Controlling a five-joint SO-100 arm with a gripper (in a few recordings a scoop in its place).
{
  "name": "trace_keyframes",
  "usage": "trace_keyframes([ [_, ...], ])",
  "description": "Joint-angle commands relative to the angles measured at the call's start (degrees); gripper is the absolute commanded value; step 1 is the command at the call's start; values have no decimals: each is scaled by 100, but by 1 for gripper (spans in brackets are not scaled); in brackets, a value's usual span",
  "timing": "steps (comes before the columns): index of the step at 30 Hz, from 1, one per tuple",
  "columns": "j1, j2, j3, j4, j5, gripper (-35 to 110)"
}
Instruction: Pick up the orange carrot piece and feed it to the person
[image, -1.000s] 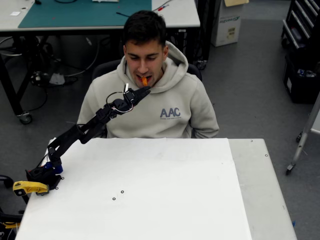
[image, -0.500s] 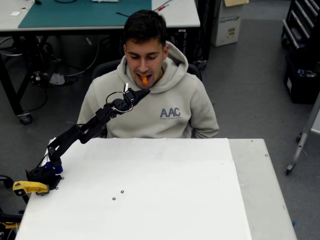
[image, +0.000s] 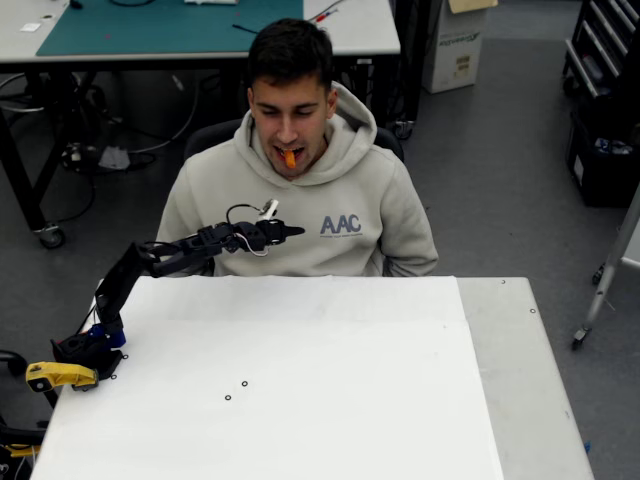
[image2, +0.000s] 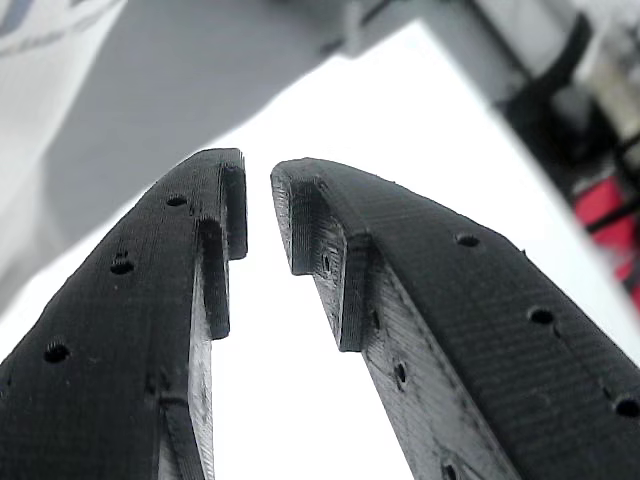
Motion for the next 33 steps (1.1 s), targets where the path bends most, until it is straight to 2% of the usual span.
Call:
trace_keyframes([
  [1,97,2048,1521,9,457,-1],
  [12,88,4808,5730,0,1564,-1],
  [18,-316,6504,7875,9,2145,0],
  [26,-1090,8930,10521,9,2276,0],
  [33,-1257,10257,11777,26,2294,0],
])
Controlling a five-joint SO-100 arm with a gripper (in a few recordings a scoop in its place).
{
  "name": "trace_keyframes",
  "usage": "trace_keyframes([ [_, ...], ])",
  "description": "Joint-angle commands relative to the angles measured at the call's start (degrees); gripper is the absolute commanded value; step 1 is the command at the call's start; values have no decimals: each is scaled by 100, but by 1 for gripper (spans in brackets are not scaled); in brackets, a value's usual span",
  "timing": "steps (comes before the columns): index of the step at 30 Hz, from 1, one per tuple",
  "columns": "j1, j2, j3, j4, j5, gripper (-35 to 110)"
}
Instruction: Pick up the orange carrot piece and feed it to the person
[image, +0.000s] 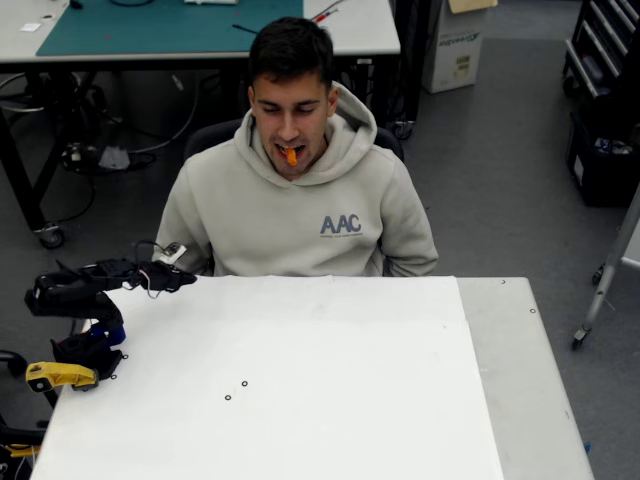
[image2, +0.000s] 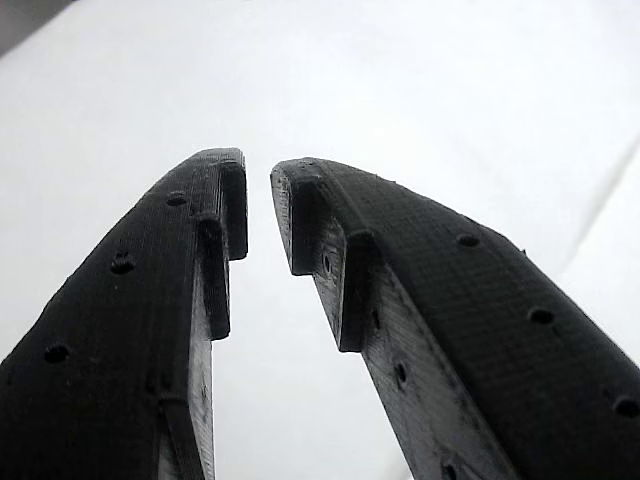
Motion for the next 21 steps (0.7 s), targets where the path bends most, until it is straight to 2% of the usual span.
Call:
trace_keyframes([
  [1,0,817,334,26,-35,0],
  [5,18,1222,475,624,-26,0],
  [12,-62,1907,281,3155,-26,0],
  [15,-62,2540,70,3929,-44,0],
  [21,-62,3331,-53,4649,-35,0],
])
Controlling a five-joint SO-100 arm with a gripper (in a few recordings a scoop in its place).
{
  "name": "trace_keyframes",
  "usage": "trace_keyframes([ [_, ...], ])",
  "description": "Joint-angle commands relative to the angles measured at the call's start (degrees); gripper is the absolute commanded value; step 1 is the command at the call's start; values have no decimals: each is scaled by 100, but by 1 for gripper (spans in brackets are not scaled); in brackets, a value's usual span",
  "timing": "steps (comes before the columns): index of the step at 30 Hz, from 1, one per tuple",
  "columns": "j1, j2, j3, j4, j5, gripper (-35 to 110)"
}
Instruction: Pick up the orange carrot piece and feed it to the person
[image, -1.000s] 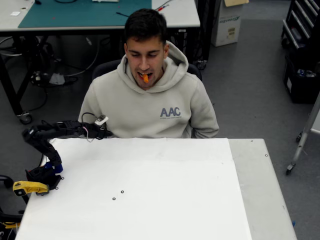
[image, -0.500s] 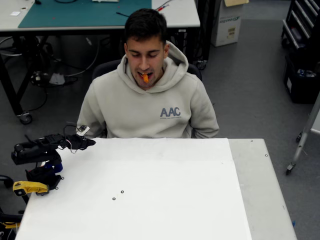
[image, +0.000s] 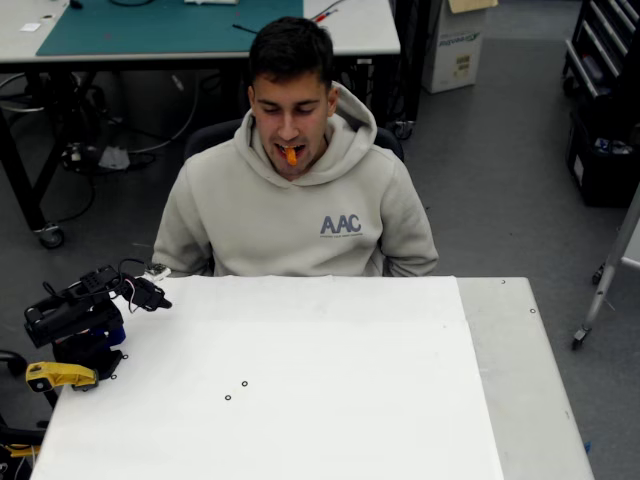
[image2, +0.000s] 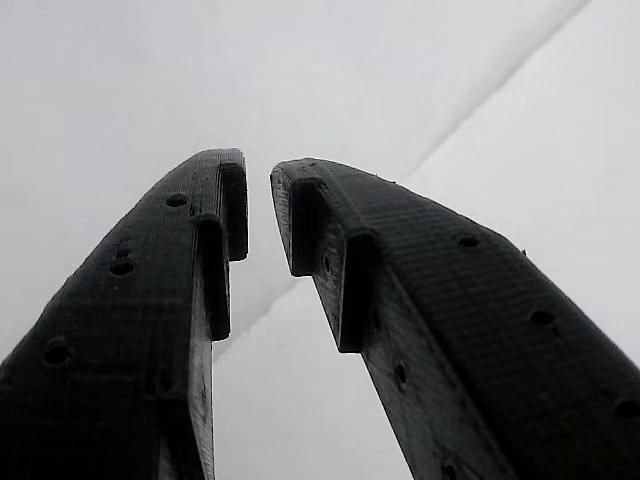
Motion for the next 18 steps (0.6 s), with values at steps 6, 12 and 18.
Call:
trace_keyframes([
  [6,9,325,-404,378,-35,0],
  [12,9,325,-404,378,-35,0],
  [18,9,325,-404,378,-35,0],
])
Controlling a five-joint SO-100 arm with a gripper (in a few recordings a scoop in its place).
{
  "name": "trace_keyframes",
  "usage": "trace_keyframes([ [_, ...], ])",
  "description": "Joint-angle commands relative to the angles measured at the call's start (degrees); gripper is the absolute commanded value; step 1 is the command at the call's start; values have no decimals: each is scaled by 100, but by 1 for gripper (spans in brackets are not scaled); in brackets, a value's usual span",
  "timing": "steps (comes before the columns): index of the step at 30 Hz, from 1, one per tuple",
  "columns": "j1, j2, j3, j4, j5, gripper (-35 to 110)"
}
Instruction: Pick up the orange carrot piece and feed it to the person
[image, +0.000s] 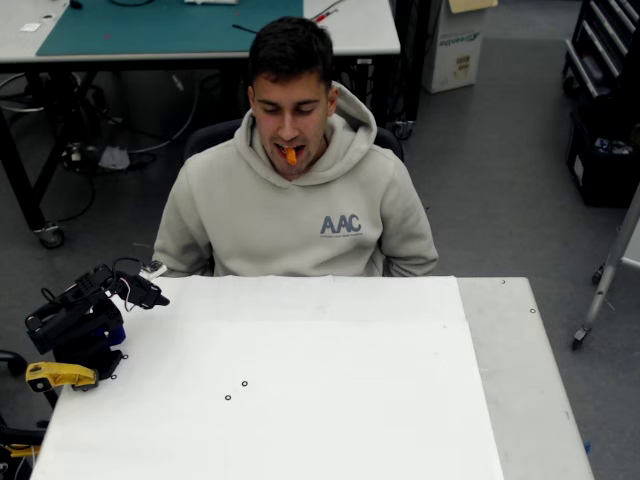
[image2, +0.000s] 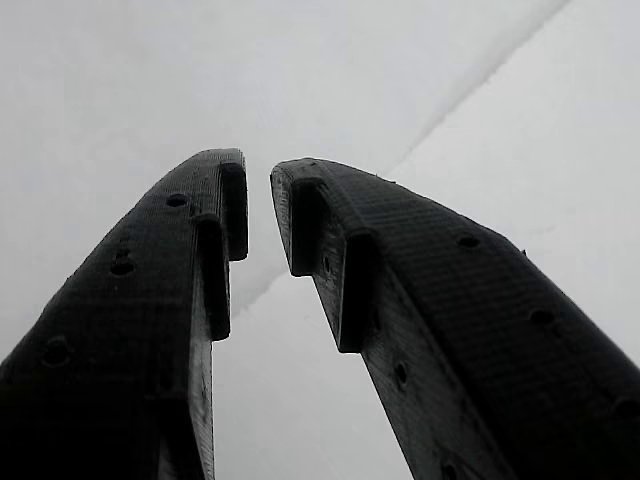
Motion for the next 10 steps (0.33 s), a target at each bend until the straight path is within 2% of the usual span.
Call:
trace_keyframes([
  [1,18,70,-378,62,-35,0],
  [10,53,70,-378,62,-35,0],
])
